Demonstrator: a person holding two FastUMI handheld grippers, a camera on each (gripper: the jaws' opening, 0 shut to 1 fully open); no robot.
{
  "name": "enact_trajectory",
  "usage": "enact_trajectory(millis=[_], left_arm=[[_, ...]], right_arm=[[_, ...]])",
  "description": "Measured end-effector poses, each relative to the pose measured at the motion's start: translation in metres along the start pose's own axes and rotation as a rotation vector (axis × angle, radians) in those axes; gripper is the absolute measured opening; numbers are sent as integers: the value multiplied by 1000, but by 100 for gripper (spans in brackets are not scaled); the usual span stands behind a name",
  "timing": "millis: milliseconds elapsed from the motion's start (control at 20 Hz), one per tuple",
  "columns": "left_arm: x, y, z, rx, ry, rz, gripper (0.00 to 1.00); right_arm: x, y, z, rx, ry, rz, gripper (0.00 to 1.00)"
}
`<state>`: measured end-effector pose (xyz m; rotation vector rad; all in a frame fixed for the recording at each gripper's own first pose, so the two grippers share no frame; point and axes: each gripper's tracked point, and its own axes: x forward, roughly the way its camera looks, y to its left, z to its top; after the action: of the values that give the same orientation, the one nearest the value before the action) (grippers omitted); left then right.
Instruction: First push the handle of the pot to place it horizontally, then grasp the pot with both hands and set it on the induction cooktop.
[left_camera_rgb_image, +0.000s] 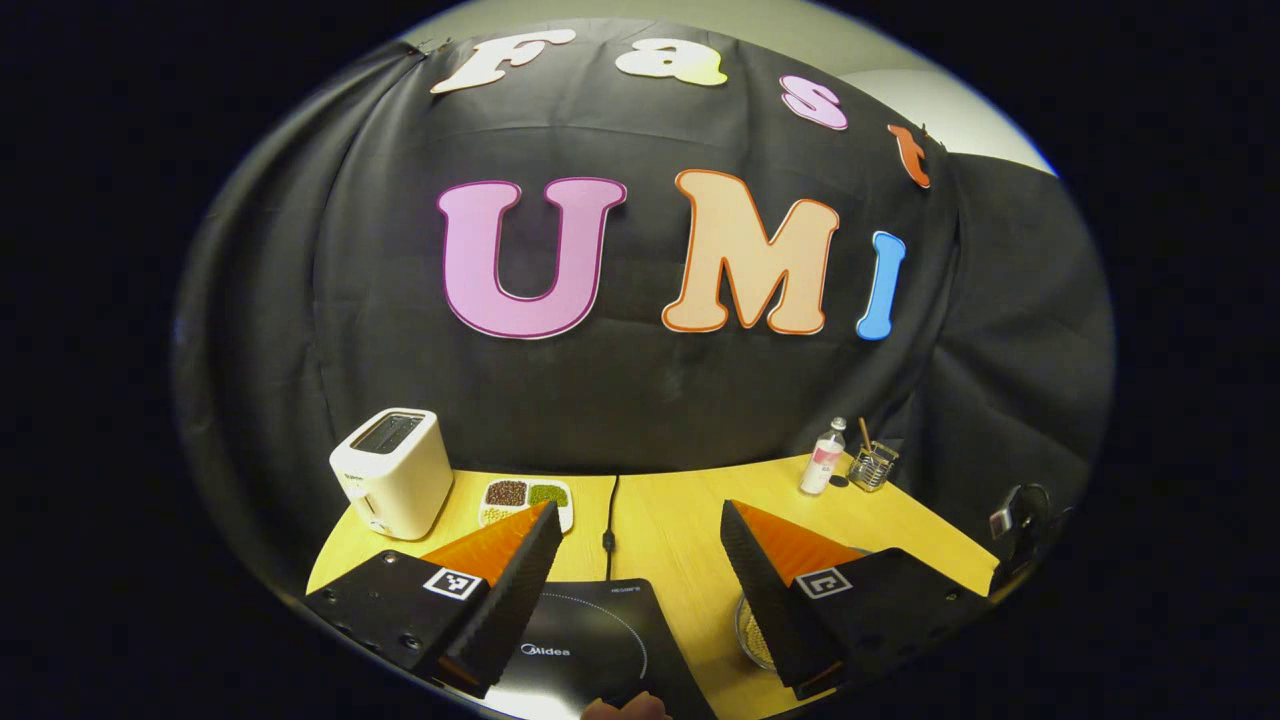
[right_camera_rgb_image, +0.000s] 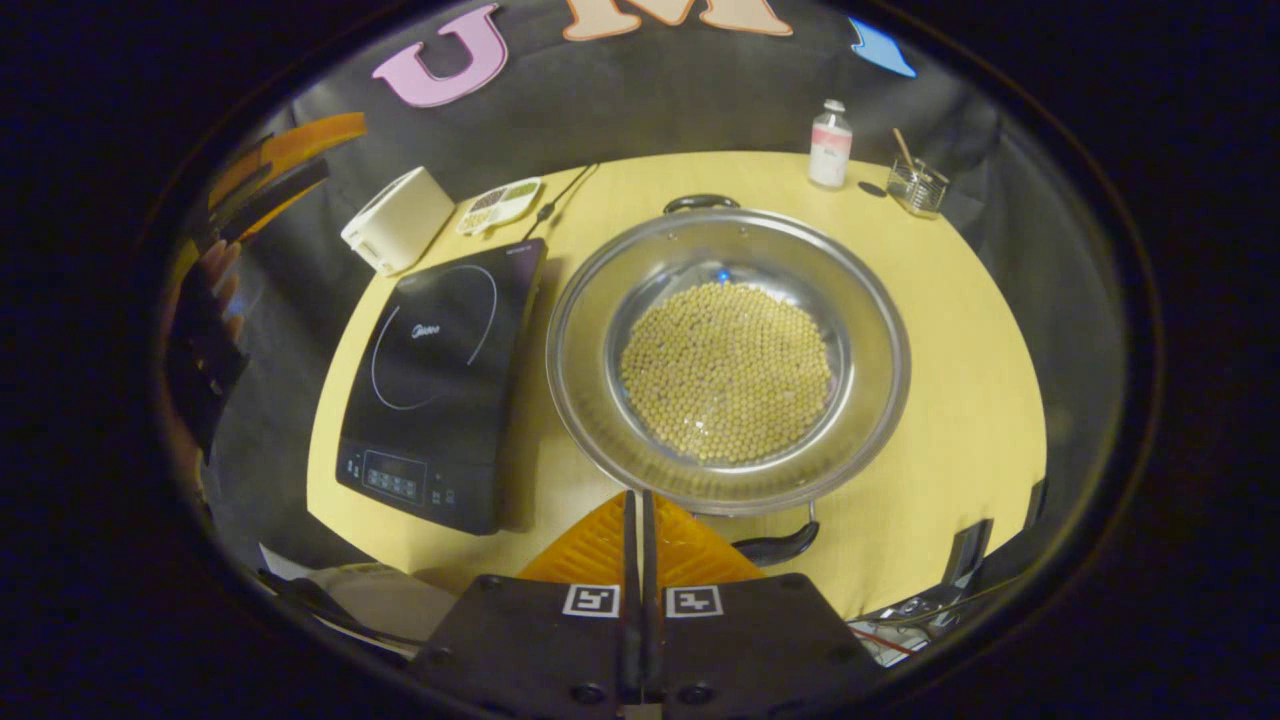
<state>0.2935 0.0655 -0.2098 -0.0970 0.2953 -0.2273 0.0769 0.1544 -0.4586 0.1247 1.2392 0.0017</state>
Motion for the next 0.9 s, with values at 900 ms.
enact_trajectory(millis=[900], left_arm=[[-8, 12, -1, -11, -17, 21, 96]], right_arm=[[25, -29, -30, -16, 116, -61, 3]])
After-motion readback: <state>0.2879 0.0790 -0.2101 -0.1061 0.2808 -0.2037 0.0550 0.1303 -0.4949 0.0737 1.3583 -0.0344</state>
